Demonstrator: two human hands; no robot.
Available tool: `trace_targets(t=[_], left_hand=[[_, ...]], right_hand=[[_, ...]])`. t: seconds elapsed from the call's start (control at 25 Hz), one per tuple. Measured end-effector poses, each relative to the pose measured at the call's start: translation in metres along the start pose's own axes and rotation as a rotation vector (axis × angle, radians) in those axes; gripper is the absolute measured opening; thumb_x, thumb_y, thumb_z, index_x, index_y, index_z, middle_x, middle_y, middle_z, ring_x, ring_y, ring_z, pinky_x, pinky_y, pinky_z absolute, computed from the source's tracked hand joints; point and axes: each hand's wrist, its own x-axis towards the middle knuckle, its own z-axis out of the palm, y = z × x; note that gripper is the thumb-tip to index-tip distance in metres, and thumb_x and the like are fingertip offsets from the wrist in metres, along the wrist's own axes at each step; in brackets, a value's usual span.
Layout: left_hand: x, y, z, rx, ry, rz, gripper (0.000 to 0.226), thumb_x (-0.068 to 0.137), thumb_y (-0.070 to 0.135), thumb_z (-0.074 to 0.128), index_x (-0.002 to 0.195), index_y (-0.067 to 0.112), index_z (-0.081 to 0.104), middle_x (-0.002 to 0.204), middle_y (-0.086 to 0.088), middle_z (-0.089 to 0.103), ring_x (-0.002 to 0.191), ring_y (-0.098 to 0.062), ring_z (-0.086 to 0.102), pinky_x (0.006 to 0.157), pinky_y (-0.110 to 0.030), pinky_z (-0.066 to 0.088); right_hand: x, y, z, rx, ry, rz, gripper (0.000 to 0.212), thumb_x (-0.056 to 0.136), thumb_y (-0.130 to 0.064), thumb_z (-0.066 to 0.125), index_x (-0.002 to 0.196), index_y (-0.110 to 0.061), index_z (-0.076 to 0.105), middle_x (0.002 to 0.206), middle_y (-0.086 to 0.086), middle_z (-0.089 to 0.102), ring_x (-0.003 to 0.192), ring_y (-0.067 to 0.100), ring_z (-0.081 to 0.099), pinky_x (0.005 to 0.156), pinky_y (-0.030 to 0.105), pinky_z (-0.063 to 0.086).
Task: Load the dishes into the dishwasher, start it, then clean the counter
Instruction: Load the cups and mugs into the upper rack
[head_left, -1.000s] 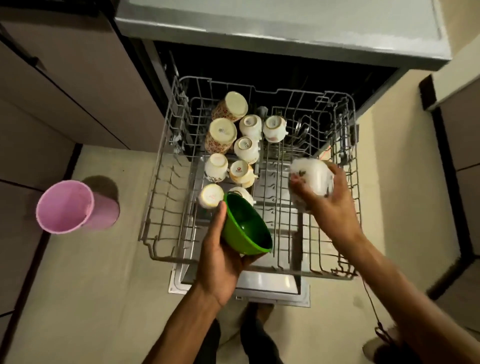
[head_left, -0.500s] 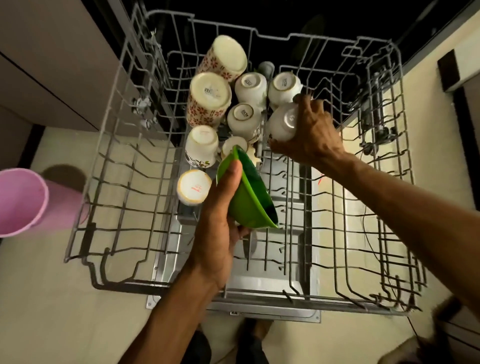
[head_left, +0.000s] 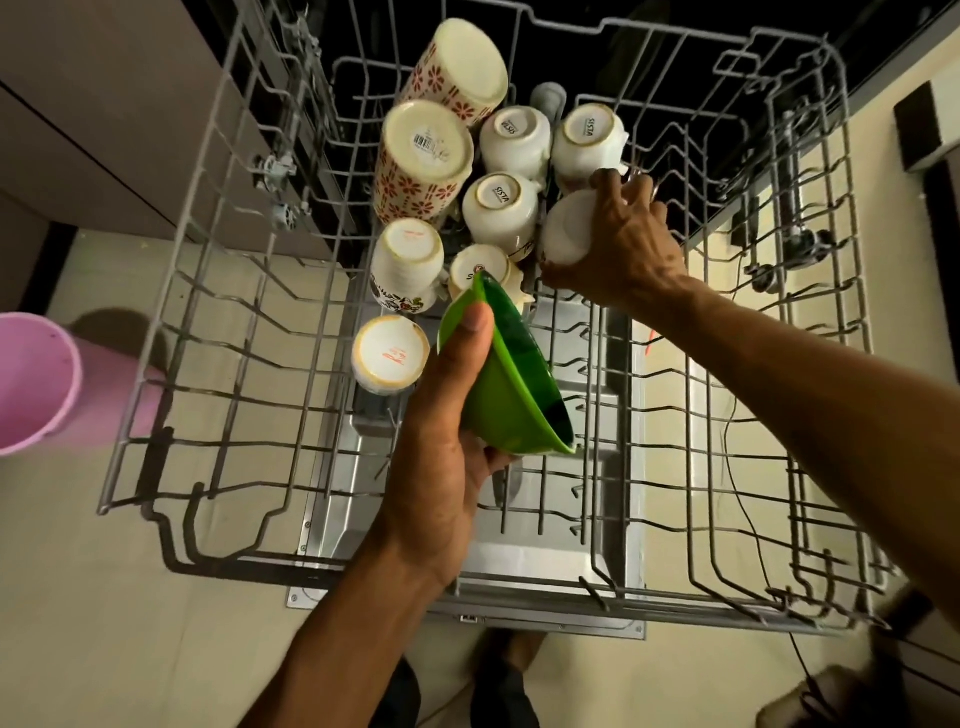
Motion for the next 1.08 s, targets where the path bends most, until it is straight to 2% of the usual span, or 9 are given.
trace_targets(t=[0.24,0.36,0.44,0.56,0.6,0.68,0.72,0.88,1.08], left_hand=[[-0.001,-0.004,0.003,0.067,0.030,-0.020,0.037,0.076,0.052,0.057,0.108,0.040,0.067,0.115,-0.001,0.068,0.104,-0.021,0.066,0.081,-0.044,0.056],[0.001,-0.007,0.007,0.128,0.060,-0.020,0.039,0.071,0.059,0.060,0.107,0.044,0.066,0.113,0.003,0.068,0.108,-0.021,0.064,0.088,-0.047,0.054],[0.002,-0.009,0.015,0.176,0.097,-0.022,0.047,0.068,0.062,0.061,0.110,0.041,0.063,0.110,0.005,0.068,0.101,-0.015,0.066,0.081,-0.040,0.058],[0.001,-0.020,0.037,0.301,0.178,-0.038,0.070,0.061,0.069,0.066,0.120,0.036,0.051,0.106,0.009,0.067,0.088,-0.005,0.068,0.072,-0.028,0.058],[0.000,-0.026,0.045,0.350,0.199,-0.041,0.076,0.059,0.072,0.069,0.121,0.034,0.048,0.108,0.010,0.066,0.089,-0.004,0.067,0.073,-0.025,0.056],[-0.002,-0.035,0.057,0.491,0.228,-0.015,0.087,0.057,0.078,0.066,0.129,0.035,0.041,0.120,0.010,0.060,0.100,-0.004,0.062,0.077,-0.020,0.052],[0.000,-0.040,0.060,0.585,0.233,0.020,0.092,0.057,0.079,0.063,0.134,0.036,0.037,0.128,0.010,0.055,0.108,-0.006,0.059,0.082,-0.022,0.052],[0.024,-0.055,0.056,1.061,0.176,0.253,0.105,0.072,0.064,0.063,0.153,0.019,0.014,0.152,-0.005,0.031,0.137,-0.019,0.034,0.109,-0.033,0.036],[0.056,-0.062,0.049,1.241,0.173,0.318,0.104,0.083,0.044,0.069,0.152,0.002,0.004,0.157,-0.017,0.014,0.144,-0.026,0.014,0.099,-0.008,0.005]], right_hand=[[-0.016,0.001,-0.007,0.078,0.006,0.043,0.113,0.065,-0.050,0.084,0.150,-0.014,0.019,0.142,0.018,0.031,0.129,0.037,0.037,0.101,0.056,0.043],[-0.073,-0.002,-0.040,0.328,0.107,0.019,0.072,0.083,-0.041,0.073,0.141,-0.012,0.041,0.134,0.009,0.052,0.120,0.022,0.052,0.099,0.045,0.048],[-0.132,-0.011,-0.068,0.669,-0.017,0.011,0.039,0.091,-0.039,0.062,0.122,-0.016,0.062,0.111,-0.004,0.070,0.103,0.009,0.066,0.088,0.035,0.056],[-0.196,-0.026,-0.082,0.958,-0.141,-0.053,0.025,0.085,-0.027,0.059,0.107,-0.019,0.068,0.089,-0.010,0.076,0.088,0.004,0.071,0.078,0.016,0.054],[-0.204,-0.024,-0.078,0.998,-0.101,-0.018,0.022,0.084,-0.021,0.059,0.103,-0.018,0.069,0.085,-0.007,0.076,0.084,0.009,0.073,0.077,0.018,0.055],[-0.201,-0.012,-0.069,1.083,-0.049,0.128,0.017,0.087,-0.016,0.058,0.098,-0.012,0.071,0.080,0.006,0.075,0.079,0.030,0.070,0.079,0.041,0.059],[-0.193,-0.005,-0.066,1.141,-0.039,0.215,0.016,0.090,-0.014,0.057,0.096,-0.009,0.071,0.079,0.011,0.073,0.078,0.032,0.067,0.080,0.046,0.057],[-0.149,0.013,-0.055,1.456,-0.087,0.562,0.019,0.098,-0.009,0.048,0.092,-0.004,0.065,0.073,0.003,0.070,0.066,0.011,0.068,0.063,0.024,0.060],[-0.116,0.022,-0.029,1.584,-0.150,0.690,0.021,0.101,-0.007,0.045,0.088,-0.007,0.061,0.064,0.002,0.070,0.053,0.009,0.066,0.052,0.022,0.057]])
